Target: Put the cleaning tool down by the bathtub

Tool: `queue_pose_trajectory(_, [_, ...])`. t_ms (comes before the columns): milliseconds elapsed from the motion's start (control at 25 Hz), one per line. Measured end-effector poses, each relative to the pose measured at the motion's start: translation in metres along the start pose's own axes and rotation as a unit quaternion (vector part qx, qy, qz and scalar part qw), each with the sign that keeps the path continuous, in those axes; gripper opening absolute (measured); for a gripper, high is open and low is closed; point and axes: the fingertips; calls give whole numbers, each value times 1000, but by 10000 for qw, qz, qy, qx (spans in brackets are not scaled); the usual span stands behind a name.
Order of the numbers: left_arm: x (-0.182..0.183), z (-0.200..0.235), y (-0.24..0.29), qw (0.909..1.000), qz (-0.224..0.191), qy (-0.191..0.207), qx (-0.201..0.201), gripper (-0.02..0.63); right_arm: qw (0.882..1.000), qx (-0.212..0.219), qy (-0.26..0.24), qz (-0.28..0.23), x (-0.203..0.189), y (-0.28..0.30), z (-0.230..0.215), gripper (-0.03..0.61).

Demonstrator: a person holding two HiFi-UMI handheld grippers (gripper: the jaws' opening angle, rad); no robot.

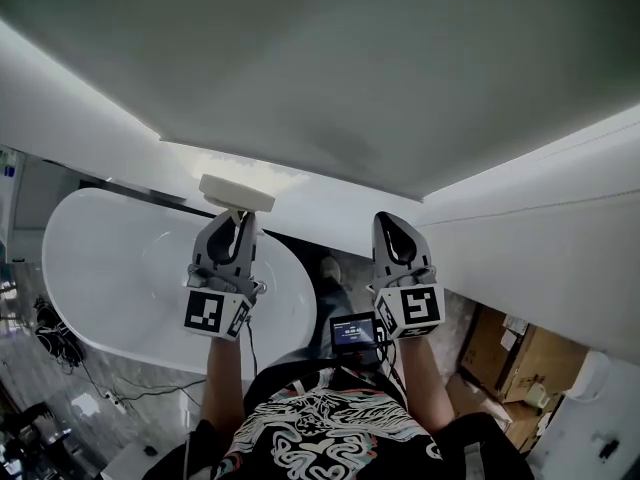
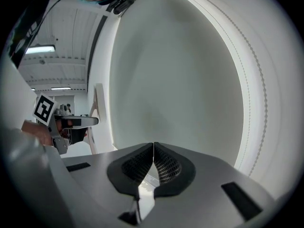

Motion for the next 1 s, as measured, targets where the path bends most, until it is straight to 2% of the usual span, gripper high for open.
queue_pose_trajectory(240, [-19, 0, 9, 9997, 182, 160, -105, 50, 9999, 1, 43, 133, -15, 5, -4, 28])
queue_pose_trajectory(400, [-41, -5, 16, 9981, 393, 417, -246, 49, 9997, 3, 33, 224, -29, 5, -8, 28])
queue_pose_trajectory(560, [-55, -8, 26, 9980, 369, 417, -299, 50, 9995, -19, 15, 323, -44, 6, -13, 28])
queue_pose_trajectory(720, [-77, -11, 30, 9949, 546, 683, -494, 49, 9988, 3, 24, 481, -67, 8, -15, 28])
queue_pose_trajectory(880, [-100, -12, 34, 9940, 654, 691, -549, 49, 9978, 57, -21, 653, -93, 7, -17, 28])
queue_pose_trajectory(1000, [-119, -15, 37, 9909, 768, 873, -681, 49, 9970, 13, 14, 773, -113, 10, -22, 28])
Point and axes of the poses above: the fingertips, and each gripper's own axes: y forward along the fingers, z to its left, x out of its top, and after that the axes turned 10 degrees about -z, right-handed
